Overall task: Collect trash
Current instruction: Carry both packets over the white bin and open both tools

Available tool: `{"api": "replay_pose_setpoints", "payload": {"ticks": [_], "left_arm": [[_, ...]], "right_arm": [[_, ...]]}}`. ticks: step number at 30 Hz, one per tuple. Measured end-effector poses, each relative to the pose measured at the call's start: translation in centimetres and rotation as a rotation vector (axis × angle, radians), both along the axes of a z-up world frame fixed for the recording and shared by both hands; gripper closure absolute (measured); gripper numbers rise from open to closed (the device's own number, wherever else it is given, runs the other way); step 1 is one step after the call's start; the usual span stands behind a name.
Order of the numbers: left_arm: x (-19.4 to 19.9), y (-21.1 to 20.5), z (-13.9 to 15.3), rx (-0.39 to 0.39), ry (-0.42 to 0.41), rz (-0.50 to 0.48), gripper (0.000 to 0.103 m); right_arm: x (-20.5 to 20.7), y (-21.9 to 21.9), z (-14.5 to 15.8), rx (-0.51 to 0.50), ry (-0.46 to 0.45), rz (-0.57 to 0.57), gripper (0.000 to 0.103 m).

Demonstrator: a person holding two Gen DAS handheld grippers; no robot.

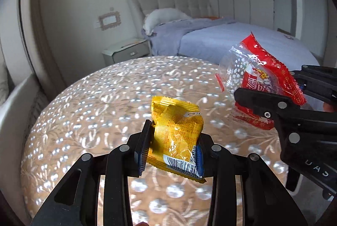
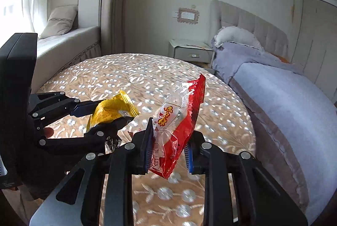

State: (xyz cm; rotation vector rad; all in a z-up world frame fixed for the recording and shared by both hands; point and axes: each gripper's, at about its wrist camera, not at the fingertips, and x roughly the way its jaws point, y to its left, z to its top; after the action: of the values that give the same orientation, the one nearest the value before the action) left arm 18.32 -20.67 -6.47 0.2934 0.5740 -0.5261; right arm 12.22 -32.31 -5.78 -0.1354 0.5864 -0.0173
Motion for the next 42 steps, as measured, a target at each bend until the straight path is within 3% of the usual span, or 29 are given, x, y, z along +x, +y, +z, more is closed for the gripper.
{"api": "replay_pose_setpoints", "payload": {"ticks": [10, 22, 31, 37, 42], "left_arm": [[-6.5, -11.2, -3.1, 0.009, 0.05, -0.266, 0.068], [-12.1, -23.5, -8.6, 0.016, 0.182, -0.589, 0.068], [-13.1, -30.3, -16.7, 0.141, 0.335, -0.705, 0.068], [-11.6, -33.4, -22.2, 0.215, 0.43, -0.731, 0.067], [-11.3, -35.2, -26.8, 0.289, 0.531, -0.726, 0.065]], "right_arm": [[-8.2, -9.6, -2.0, 0.033, 0.014, -0.254, 0.076], [-15.3, -19.5, -7.4, 0.111, 0.098, -0.504, 0.076], [-16.9, -26.5, -13.8, 0.281, 0.216, -0.602, 0.076], [-15.6, -30.3, -20.7, 0.436, 0.378, -0.607, 0.075], [-14.9, -32.0, -25.8, 0.505, 0.489, -0.626, 0.075]]}}
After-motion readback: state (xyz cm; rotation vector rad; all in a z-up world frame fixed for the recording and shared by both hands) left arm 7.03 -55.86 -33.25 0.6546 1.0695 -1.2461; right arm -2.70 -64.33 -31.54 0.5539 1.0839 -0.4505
